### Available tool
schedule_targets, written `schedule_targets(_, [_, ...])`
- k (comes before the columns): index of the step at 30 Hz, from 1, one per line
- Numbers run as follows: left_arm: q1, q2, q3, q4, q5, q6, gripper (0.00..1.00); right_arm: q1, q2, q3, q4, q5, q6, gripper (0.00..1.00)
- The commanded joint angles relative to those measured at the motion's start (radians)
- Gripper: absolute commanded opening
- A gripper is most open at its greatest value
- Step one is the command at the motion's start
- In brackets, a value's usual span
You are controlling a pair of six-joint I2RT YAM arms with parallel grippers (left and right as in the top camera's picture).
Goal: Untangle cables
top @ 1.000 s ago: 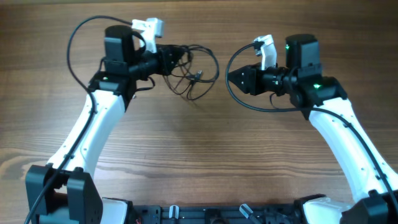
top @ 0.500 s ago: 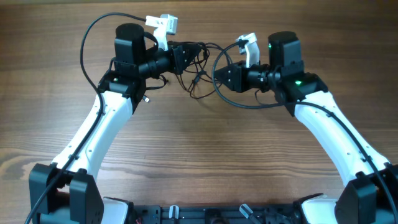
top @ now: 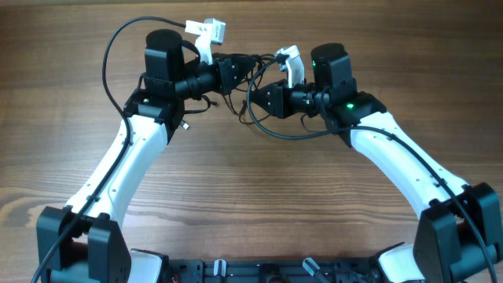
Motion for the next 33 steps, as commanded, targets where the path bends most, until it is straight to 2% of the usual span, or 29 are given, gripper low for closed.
schedule_targets(1, [-0.006, -0.022, 0.015, 0.01, 0.048, -0.006, 0.04, 0.003, 0.018, 0.004, 0.039, 0.021, 0.007, 0.27])
schedule_targets(9, [-0.006, -0.022, 0.015, 0.01, 0.063, -0.01, 0.04, 0.003, 0.018, 0.004, 0.052, 0.165, 0.012, 0.34])
schedule_targets(16, [-0.006, -0.022, 0.015, 0.011, 0.066, -0.032, 0.04, 0.003, 0.024, 0.004, 0.112, 0.19, 0.045, 0.34])
schedule_targets(17, [-0.006, -0.022, 0.015, 0.011, 0.066, -0.032, 0.04, 0.003, 0.026, 0.004, 0.117, 0.19, 0.055, 0.3])
schedule_targets(18, [-0.006, -0.022, 0.015, 0.011, 0.066, -0.031, 0.04, 0.003, 0.03, 0.004, 0.128, 0.19, 0.074, 0.22])
schedule_targets(19, [-0.005, -0.022, 0.015, 0.011, 0.065, -0.031, 0.04, 0.003, 0.032, 0.004, 0.132, 0.19, 0.086, 0.05])
schedule_targets(26, [-0.002, -0.022, 0.015, 0.029, 0.062, -0.031, 0.04, -0.02, 0.033, 0.004, 0.107, 0.238, 0.128, 0.05])
schedule_targets(27, [-0.002, -0.022, 0.015, 0.028, 0.062, -0.031, 0.04, -0.034, 0.033, 0.004, 0.098, 0.237, 0.131, 0.07])
schedule_targets(31, [-0.002, -0.022, 0.015, 0.028, 0.062, -0.031, 0.04, -0.061, 0.033, 0.004, 0.087, 0.239, 0.132, 0.36])
schedule_targets(33, [-0.002, -0.022, 0.015, 0.024, 0.063, -0.031, 0.04, -0.065, 0.033, 0.004, 0.097, 0.238, 0.13, 0.43])
